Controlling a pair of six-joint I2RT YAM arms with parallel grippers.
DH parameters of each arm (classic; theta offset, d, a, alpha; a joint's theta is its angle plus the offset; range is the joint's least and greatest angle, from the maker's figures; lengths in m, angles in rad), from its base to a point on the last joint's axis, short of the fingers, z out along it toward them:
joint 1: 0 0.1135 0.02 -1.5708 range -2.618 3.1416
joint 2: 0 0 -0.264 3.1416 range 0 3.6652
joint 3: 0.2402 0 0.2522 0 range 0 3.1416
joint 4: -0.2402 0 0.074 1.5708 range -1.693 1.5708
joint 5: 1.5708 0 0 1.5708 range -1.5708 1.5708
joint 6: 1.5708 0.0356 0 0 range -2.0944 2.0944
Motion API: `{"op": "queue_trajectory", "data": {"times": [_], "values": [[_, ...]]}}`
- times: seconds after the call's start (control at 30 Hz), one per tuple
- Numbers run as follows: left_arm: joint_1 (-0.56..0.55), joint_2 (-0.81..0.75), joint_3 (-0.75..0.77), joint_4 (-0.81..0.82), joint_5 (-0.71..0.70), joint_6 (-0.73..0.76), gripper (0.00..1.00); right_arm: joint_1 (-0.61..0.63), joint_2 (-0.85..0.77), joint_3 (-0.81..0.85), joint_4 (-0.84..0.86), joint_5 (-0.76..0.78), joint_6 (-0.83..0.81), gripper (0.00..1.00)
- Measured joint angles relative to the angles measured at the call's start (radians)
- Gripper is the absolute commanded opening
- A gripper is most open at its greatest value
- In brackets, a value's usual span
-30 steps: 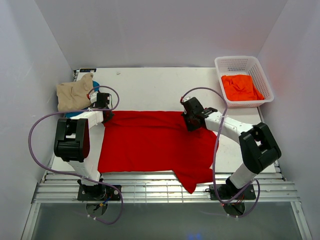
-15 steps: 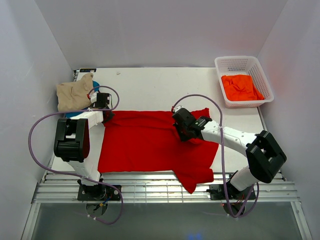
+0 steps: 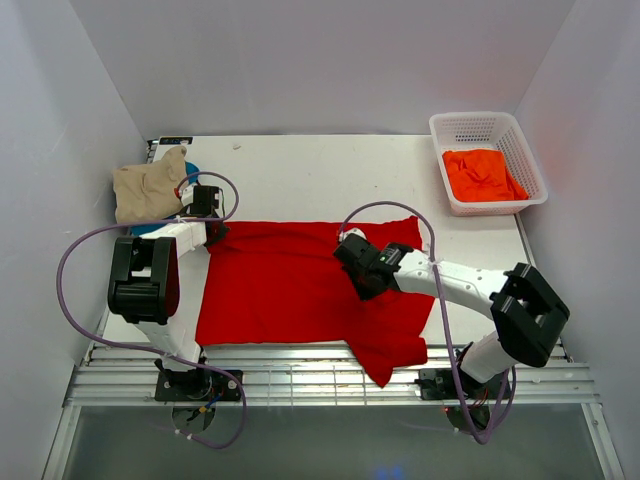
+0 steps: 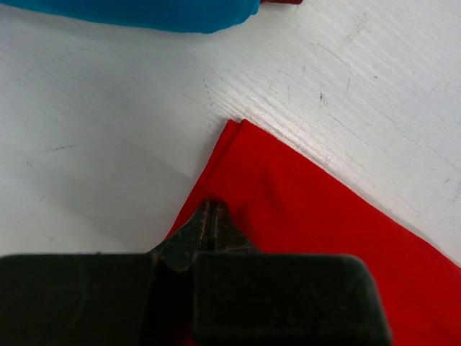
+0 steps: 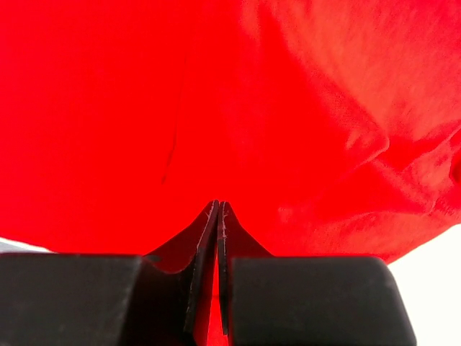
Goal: Fold and stack the t-shirts
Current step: Fold the flattened tshirt in 1/3 of the way
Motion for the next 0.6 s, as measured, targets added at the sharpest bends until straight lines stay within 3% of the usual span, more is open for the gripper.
{"op": "queue_trajectory", "data": {"times": [0.13,0.17,0.33,0.43,0.6], "values": [[0.000,0.000,0.000,0.000,0.000,0.000,0.00,0.019,0.010,0.000,-0.035,0.000,0.018,0.10],[0.000,0.000,0.000,0.000,0.000,0.000,0.00,0.022,0.017,0.000,-0.040,-0.003,0.020,0.23],[0.000,0.000,0.000,0.000,0.000,0.000,0.00,0.033,0.056,-0.004,-0.045,-0.006,0.024,0.33],[0.000,0.000,0.000,0.000,0.000,0.000,0.00,0.044,0.047,-0.003,-0.047,0.037,0.041,0.49],[0.000,0.000,0.000,0.000,0.000,0.000,0.00,0.023,-0.016,0.018,-0.060,0.150,0.065,0.54]]}}
